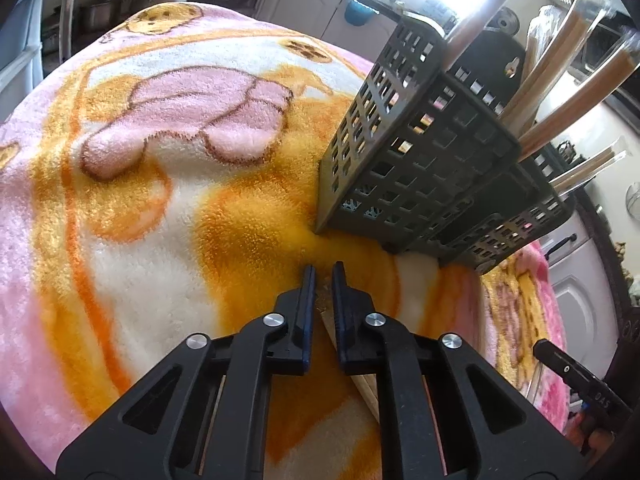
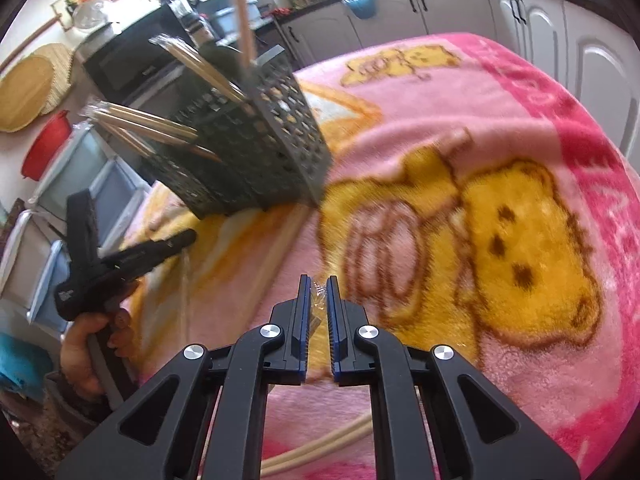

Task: Organize utensils
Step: 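Lift chopsticks with the left tool into the caddy while the right tool carries its own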

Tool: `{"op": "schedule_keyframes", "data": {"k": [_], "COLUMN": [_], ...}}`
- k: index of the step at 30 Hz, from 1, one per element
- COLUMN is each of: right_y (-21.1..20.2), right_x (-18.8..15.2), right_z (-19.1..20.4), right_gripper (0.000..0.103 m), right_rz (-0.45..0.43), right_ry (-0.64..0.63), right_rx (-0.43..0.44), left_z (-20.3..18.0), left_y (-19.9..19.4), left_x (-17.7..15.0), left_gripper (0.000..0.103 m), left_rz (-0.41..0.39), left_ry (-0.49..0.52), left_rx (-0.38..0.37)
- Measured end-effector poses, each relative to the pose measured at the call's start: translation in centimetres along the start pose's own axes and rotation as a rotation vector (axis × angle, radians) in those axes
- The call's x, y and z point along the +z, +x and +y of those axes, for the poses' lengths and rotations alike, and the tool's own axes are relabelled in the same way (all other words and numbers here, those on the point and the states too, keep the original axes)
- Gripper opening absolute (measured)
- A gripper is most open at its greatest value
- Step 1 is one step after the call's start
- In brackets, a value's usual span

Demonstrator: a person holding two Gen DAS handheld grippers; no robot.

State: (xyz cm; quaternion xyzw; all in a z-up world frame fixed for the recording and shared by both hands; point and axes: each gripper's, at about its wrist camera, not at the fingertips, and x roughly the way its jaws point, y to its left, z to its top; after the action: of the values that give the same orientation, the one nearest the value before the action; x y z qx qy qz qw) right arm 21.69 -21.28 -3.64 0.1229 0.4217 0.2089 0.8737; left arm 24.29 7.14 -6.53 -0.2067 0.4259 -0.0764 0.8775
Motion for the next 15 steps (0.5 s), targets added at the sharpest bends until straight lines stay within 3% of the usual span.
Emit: {"op": "schedule_keyframes", "data": {"k": [7,15], "right_y": [-2.1,-4.7], "right_x": [1.2,2.5], "right_z": [3.0,5.7], "right_gripper": [0.008,0.008], "right_rz": [-0.076,-0.153], "right_ry": [-0.101,-0.176], "right_rx": [0.034,0.085], "left_z": [-0.9,-4.9], "left_y": [-3.6,-9.0], "left_x": [0.0,0.4], "left_gripper": [0.002,0.002], "left_rz": [-0.072,-0.184], "left_ry": [0.008,0.092], "left_rx": [-0.049,-0.118]}}
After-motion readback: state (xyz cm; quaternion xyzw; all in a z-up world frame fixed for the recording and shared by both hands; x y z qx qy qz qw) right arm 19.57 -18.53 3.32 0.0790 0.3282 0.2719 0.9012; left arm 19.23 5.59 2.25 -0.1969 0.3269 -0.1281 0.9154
